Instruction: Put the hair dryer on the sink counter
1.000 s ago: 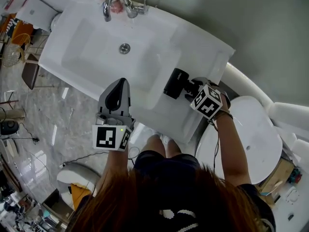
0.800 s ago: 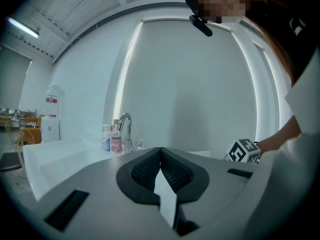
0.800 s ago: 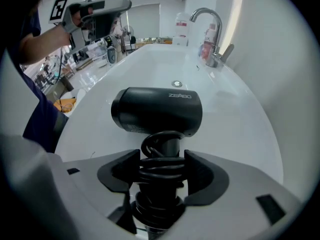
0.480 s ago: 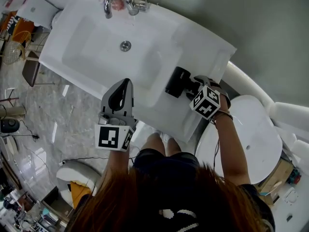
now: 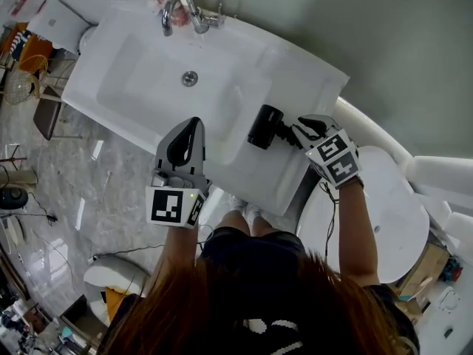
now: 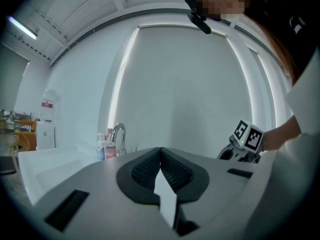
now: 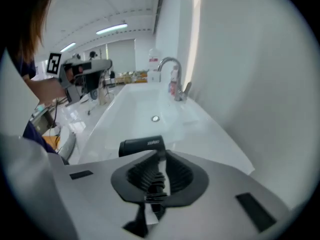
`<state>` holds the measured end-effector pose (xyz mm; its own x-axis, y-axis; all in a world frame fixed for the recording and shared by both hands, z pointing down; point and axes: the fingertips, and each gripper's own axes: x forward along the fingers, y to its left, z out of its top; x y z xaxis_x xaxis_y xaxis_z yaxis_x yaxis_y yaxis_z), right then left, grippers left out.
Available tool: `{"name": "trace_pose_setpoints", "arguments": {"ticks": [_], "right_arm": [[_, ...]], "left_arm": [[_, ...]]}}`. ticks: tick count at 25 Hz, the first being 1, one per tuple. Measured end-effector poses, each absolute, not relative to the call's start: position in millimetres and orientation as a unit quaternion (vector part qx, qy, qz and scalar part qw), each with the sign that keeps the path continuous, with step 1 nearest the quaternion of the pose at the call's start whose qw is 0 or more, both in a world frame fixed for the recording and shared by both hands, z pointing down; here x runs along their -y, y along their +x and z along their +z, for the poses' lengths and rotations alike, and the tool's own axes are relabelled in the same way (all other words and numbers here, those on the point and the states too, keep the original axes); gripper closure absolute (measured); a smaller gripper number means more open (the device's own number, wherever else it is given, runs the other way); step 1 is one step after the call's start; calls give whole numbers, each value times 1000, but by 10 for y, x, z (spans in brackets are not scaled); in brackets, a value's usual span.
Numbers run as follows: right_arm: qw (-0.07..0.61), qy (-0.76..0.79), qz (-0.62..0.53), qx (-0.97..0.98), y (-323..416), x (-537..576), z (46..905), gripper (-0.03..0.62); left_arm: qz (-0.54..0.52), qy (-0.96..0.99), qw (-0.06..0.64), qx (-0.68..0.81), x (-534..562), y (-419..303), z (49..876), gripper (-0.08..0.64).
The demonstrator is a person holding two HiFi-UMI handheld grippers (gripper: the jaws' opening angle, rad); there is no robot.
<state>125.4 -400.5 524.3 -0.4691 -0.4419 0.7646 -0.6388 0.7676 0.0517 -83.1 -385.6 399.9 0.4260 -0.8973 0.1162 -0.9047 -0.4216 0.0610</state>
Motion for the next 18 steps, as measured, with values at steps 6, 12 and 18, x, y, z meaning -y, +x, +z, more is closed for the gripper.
{"name": "trace_pose_setpoints", "arguments": {"ticks": [6, 12, 18], "right_arm": [[213, 436, 98, 869, 1363, 4149, 4129, 575], [68, 475, 68, 874, 1436, 3990, 3223, 575], [-43, 520, 107, 847, 1665, 3885, 2864, 578]], "left_arm": [[12, 839, 25, 544, 3814, -882, 3618, 541], [-15, 831, -11, 556, 3766, -936, 3183, 541], [-32, 828, -39, 559, 3698, -907, 2857, 541]]}}
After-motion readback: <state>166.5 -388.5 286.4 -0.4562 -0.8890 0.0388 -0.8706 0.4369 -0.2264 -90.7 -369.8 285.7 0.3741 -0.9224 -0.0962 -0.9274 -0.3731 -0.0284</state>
